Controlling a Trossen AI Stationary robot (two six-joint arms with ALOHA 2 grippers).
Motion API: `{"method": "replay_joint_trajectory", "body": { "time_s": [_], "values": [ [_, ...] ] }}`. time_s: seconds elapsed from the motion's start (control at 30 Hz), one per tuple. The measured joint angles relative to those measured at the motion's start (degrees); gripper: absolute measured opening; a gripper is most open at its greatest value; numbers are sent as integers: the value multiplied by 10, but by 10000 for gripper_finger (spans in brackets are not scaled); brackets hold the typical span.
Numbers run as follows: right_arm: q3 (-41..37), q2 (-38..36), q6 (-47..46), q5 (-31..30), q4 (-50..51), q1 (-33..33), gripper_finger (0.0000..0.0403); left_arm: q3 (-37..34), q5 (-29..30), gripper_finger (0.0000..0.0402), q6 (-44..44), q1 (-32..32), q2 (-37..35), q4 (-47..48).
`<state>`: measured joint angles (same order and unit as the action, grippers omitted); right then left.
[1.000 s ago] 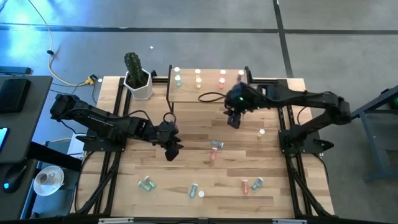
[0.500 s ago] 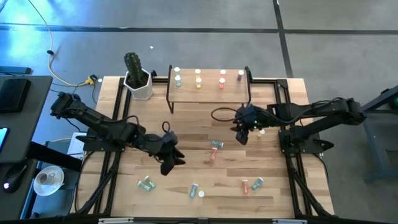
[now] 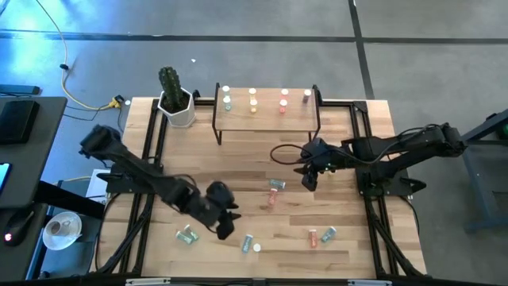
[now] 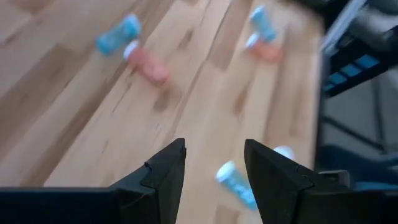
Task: Pick and place medicine bottles onto shelf by color
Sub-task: Put the blue pill bottle on the shelf aligned with the other blue pill bottle
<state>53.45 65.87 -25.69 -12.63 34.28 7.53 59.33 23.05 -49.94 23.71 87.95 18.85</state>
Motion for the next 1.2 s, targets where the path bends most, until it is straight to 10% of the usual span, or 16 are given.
{"method": "replay_joint_trajectory", "body": {
  "time_s": [1.2],
  "values": [
    [0,0,-14,-13,-19,8,156,0,-94,156,-170,44,194,-170]
  ]
}}
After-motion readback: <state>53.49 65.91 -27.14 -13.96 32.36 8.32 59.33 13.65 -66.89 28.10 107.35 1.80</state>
